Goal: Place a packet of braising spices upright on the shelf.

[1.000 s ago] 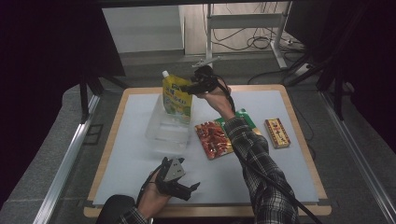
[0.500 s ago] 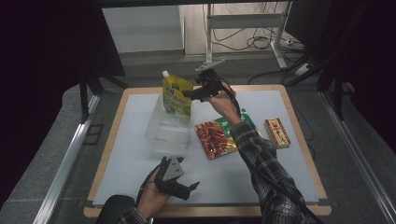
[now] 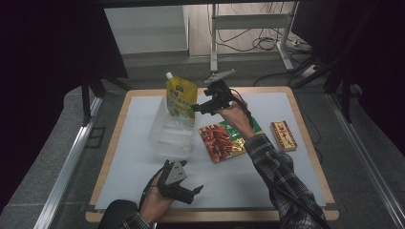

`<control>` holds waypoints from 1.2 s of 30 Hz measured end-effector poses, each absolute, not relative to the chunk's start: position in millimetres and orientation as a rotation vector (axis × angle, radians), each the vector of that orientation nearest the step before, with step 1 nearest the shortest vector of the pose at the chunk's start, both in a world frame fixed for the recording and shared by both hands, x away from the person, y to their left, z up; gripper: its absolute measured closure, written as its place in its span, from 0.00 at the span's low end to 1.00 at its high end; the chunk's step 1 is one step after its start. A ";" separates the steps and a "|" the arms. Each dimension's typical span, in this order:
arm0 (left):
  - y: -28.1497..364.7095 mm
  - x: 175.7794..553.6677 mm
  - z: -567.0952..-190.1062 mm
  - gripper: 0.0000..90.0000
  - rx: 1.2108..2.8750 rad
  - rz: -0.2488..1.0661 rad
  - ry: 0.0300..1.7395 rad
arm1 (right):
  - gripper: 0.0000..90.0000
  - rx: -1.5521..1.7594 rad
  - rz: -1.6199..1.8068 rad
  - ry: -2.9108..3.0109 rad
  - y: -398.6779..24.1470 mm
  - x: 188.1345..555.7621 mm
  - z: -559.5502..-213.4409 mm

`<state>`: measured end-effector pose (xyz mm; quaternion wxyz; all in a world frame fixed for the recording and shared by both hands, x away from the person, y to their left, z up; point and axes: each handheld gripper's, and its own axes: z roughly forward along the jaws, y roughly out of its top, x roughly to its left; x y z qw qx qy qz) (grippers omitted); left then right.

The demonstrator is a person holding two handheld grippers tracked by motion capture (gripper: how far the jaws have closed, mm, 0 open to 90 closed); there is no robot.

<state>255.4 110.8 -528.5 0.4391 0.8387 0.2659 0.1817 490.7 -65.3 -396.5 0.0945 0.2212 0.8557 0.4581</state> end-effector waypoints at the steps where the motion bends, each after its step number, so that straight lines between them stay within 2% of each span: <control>1: 110.8 255.3 -528.7 0.01 2.084 0.452 0.662 | 0.08 0.655 1.360 2.548 -66.7 488.8 -397.5; 16: 110.6 253.9 -530.5 0.01 2.097 0.464 0.647 | 0.01 0.700 1.414 2.576 -95.4 462.1 -409.4; 36: 113.4 254.9 -531.4 0.00 2.058 0.409 0.722 | 0.00 0.712 1.366 2.594 -130.3 425.4 -432.4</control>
